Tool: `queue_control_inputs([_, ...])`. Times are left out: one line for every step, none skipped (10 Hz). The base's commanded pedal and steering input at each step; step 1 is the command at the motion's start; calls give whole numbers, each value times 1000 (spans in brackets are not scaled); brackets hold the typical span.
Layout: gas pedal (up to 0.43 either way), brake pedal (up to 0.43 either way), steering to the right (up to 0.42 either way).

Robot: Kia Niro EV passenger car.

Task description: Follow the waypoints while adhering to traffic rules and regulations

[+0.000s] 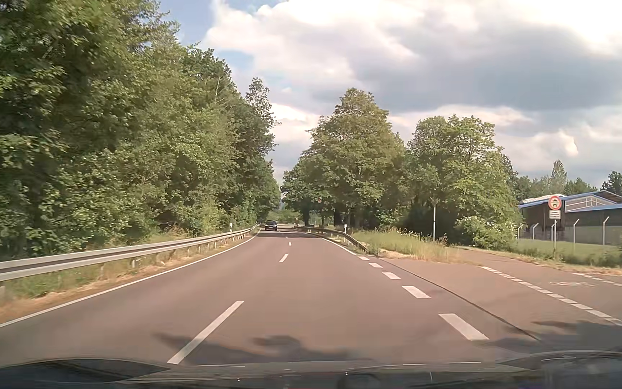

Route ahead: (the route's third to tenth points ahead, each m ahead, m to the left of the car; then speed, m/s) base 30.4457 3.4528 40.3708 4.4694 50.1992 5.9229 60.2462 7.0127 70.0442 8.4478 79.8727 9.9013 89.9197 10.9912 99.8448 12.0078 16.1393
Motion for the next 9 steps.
queue_control_inputs([228, 0, -11])
queue_control_inputs([228, 0, -10])
queue_control_inputs([228, 0, -9])
queue_control_inputs([228, 0, -8])
queue_control_inputs([228, 0, -8])
queue_control_inputs([228, 0, -9])
queue_control_inputs([228, 0, -9])
queue_control_inputs([228, 0, -9])
queue_control_inputs([228, 0, -10])
